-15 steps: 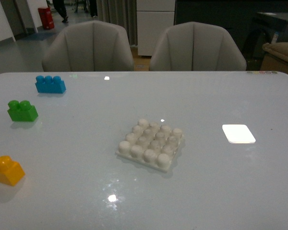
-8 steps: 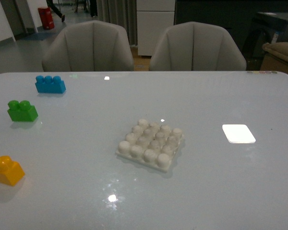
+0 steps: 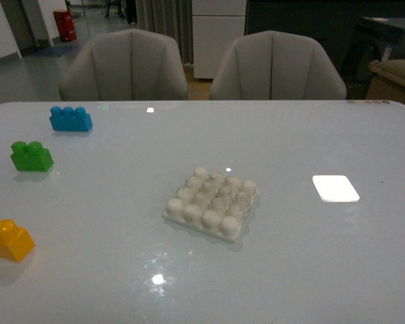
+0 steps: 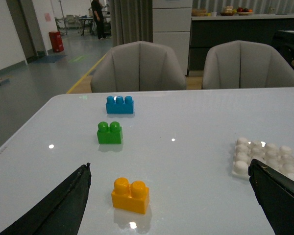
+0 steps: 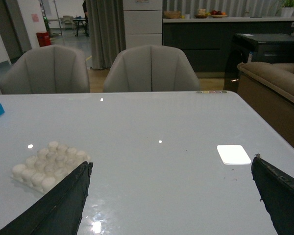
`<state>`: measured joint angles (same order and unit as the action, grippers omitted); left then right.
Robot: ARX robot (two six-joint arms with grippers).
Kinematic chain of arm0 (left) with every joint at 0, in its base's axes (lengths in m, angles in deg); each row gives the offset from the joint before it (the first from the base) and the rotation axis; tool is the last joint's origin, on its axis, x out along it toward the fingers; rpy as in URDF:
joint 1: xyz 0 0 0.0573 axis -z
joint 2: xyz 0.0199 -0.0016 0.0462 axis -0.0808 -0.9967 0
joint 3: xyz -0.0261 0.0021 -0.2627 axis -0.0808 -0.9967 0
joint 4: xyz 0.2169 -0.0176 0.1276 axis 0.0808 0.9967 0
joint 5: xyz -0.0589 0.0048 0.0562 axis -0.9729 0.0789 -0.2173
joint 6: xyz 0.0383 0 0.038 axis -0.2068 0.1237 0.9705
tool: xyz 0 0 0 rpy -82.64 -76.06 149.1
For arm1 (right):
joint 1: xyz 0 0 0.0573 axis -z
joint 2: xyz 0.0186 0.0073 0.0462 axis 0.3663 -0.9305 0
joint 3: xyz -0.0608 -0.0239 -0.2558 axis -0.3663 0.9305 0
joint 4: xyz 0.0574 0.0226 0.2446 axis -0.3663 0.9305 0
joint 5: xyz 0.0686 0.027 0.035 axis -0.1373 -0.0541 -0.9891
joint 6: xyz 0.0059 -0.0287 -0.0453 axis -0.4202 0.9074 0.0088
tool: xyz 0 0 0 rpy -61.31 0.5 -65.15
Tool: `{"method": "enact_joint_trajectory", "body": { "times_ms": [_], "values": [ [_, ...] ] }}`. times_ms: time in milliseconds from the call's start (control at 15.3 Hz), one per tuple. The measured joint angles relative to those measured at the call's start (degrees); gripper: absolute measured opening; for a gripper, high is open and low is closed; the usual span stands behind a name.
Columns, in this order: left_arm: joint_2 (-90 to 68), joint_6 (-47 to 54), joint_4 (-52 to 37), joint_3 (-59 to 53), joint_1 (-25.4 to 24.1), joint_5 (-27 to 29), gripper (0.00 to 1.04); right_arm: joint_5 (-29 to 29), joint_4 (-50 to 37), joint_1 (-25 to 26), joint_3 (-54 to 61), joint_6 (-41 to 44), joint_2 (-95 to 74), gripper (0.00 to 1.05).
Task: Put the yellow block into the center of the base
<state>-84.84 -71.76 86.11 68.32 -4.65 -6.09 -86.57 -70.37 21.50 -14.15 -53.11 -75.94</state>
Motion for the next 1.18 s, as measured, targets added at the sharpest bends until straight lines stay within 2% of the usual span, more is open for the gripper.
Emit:
{"method": "enact_joint_trajectory", "body": {
  "times_ms": [65, 131, 196, 261, 392, 522, 588, 784, 1045, 1176],
  "values": [
    [-0.4, -0.2, 1.9, 0.3, 0.4, 0.9, 0.98, 0.0, 0.0, 0.0, 0.0, 0.0, 0.0, 0.98],
    [-5.7, -1.6, 11.7, 4.5, 3.0, 7.5, 0.98, 0.0, 0.0, 0.0, 0.0, 0.0, 0.0, 0.98],
    [-9.8, -1.9, 14.1, 7.3, 3.2, 8.8, 0.98, 0.0, -0.1, 0.0, 0.0, 0.1, 0.0, 0.98],
    [-10.2, -2.2, 12.0, 8.5, 2.5, 8.6, 0.98, 0.0, 0.0, 0.0, 0.0, 0.1, 0.0, 0.98],
    [-15.9, -2.1, 2.8, 11.3, -1.6, 3.1, 0.98, 0.0, 0.0, 0.0, 0.0, 0.1, 0.0, 0.98],
    [-34.5, 0.5, -14.8, 11.2, -9.2, -7.6, 0.98, 0.0, 0.0, 0.0, 0.0, 0.1, 0.0, 0.98],
    [-43.8, 1.7, -22.5, 12.7, -11.5, -10.4, 0.98, 0.0, 0.0, 0.0, 0.0, 0.1, 0.0, 0.98],
    [-74.9, 4.7, -40.0, 25.8, -12.8, -16.1, 0.98, 0.0, 0.0, 0.0, 0.0, 0.1, 0.0, 0.98],
    [-100.7, 10.2, -41.6, 35.9, -11.8, -18.1, 0.98, 0.0, 0.0, 0.0, 0.0, 0.1, 0.0, 0.98],
    [-106.5, 11.2, -41.4, 38.2, -12.3, -18.5, 0.98, 0.0, 0.0, 0.0, 0.0, 0.1, 0.0, 0.98]
  ]
}}
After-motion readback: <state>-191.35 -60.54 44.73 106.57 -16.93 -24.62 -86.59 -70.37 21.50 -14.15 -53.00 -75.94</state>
